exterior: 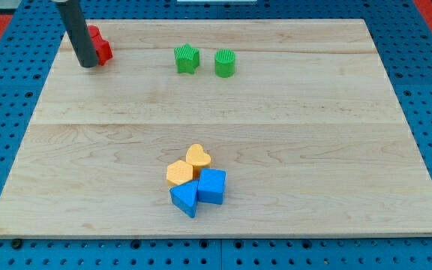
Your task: Put the green star vertically below the red star
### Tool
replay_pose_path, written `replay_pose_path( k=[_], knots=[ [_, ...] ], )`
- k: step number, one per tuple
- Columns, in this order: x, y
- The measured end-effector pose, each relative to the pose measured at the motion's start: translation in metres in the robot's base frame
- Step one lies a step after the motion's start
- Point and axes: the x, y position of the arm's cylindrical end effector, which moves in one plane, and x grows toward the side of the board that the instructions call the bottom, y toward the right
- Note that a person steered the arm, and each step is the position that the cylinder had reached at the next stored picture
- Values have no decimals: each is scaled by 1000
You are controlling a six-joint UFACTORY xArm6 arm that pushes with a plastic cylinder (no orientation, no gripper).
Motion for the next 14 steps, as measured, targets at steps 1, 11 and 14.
replay_pose_path(
  k=[1,11,14],
  knots=[
    [6,14],
    [-33,186],
    [23,129]
  ],
)
